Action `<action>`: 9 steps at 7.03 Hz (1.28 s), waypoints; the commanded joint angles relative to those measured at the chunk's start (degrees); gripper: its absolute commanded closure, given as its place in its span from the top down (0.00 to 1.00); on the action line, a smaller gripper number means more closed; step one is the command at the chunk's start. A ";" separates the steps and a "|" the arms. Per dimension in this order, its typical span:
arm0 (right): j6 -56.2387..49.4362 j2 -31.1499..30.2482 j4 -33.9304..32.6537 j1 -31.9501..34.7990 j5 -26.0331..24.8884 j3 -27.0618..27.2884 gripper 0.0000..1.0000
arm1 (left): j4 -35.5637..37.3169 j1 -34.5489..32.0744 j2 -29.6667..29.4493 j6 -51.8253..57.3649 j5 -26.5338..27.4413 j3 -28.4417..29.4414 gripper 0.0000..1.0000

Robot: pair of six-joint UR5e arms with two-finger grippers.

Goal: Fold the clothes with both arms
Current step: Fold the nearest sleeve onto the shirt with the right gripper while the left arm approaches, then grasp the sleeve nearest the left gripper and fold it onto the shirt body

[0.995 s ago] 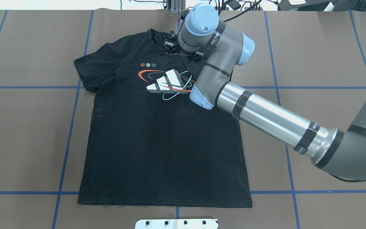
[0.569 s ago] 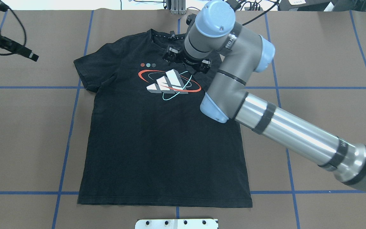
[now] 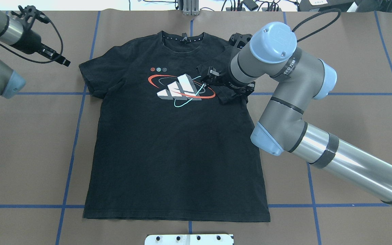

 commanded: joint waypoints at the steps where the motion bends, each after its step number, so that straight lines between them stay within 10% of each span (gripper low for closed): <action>1: -0.02 -1.06 -0.01 -0.58 -0.98 0.94 1.00 | -0.76 0.77 -2.48 -0.09 1.04 3.87 0.50; 9: -0.19 -4.81 -0.10 -0.49 -0.90 4.16 1.00 | -0.93 2.44 -5.73 -1.05 2.71 8.43 0.49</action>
